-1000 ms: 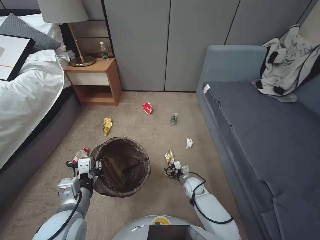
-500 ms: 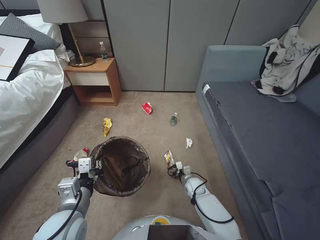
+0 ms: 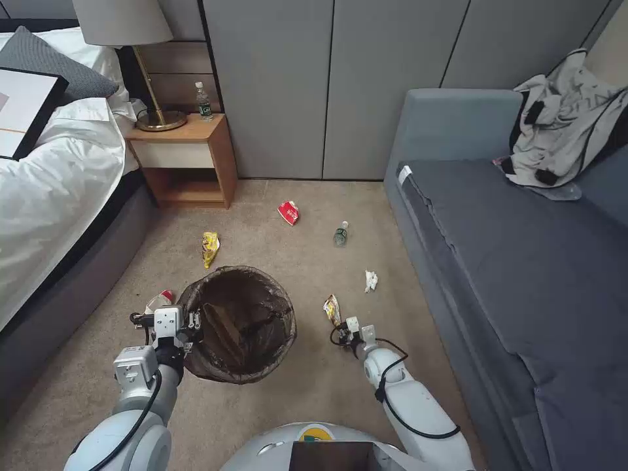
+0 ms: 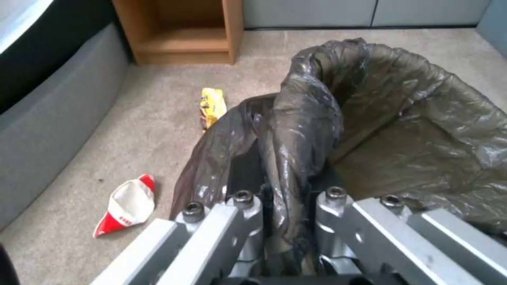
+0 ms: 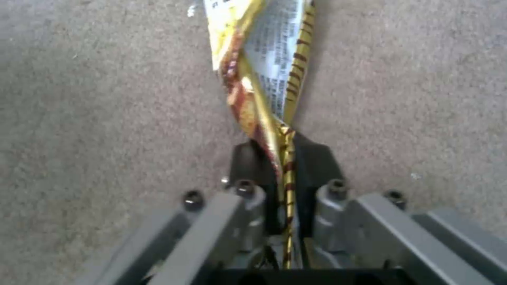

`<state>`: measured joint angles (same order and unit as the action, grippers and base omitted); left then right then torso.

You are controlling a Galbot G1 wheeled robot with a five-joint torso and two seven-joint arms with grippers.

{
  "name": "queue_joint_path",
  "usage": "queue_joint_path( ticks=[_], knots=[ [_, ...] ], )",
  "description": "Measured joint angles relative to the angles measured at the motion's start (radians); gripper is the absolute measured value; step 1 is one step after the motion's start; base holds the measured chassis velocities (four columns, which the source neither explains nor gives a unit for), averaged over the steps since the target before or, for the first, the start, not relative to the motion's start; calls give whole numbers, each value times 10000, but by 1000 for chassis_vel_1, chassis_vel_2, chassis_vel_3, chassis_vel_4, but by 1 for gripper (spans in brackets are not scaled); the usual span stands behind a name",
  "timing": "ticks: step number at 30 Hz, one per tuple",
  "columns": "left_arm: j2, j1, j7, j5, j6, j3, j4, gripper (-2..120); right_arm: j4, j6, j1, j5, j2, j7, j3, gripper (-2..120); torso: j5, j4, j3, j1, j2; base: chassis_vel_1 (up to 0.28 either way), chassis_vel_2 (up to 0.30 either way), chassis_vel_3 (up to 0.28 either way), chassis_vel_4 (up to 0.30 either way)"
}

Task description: Pick up the trash bin, then pick up the garbage from the floor and place it into the trash bin.

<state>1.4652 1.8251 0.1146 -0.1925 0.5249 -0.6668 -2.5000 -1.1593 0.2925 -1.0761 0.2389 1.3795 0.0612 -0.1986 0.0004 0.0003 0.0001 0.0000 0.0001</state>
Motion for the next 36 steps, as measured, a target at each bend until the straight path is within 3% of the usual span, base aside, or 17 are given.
queue_joint_path(
  ticks=[1,2,9,13,15,16,18,19,22,23,27,36],
  knots=[
    [0,0,0,0,0,0,0,7,0,0,0,0,0,0,0,7,0,0,0,0,0,0,0,0,0],
    [-7,-8,0,-3,-3,11,0,7,-78,2,-34,-23,-5,-11,-25,0,2,0,0,0,0,0,0,0,0],
    [-41,-7,-3,-50,-3,18,0,7,-976,-374,-272,-747,-103,-101,-482,0,-1,-2,0,0,0,0,0,0,0],
    [-167,-215,-2,-210,79,29,0,7,-3365,-436,-1124,-1076,-644,-125,-1192,0,-1,-6,0,0,0,0,0,0,0],
    [-186,-252,-2,-228,94,35,0,7,-3671,-413,-1242,-1075,-711,-124,-1257,0,-1,-6,0,0,-1,0,0,0,0],
    [-220,-330,0,-266,122,52,0,7,-4599,-308,-1569,-1031,-922,-121,-1436,0,-2,-6,-1,0,0,0,0,0,0],
    [-245,-418,7,-303,165,82,0,7,-5875,-53,-2000,-756,-1231,-120,-1640,0,-2,-6,-1,0,-1,0,0,0,0],
    [-245,-418,7,-303,165,82,0,7,-5875,-53,-2000,-756,-1231,-120,-1640,0,-2,-6,-1,0,-1,0,0,0,0],
    [-288,-540,62,-385,279,195,0,7,-7971,431,-2626,-91,-1833,-112,-1925,0,-1,-6,-2,0,-1,0,0,0,0],
    [-288,-540,62,-385,279,195,0,7,-7971,431,-2626,-91,-1833,-112,-1925,0,-1,-6,-2,0,-1,0,0,0,0],
    [-387,-553,119,-521,369,225,0,7,-10340,1013,-2905,889,-2765,-72,-2030,0,-3,-3,-2,0,-1,0,0,0,0],
    [-497,-633,211,-701,496,277,0,7,-12174,2109,-2260,2705,-3747,-14,-1008,0,-3,-3,-1,0,-1,0,0,0,0]
  ],
)
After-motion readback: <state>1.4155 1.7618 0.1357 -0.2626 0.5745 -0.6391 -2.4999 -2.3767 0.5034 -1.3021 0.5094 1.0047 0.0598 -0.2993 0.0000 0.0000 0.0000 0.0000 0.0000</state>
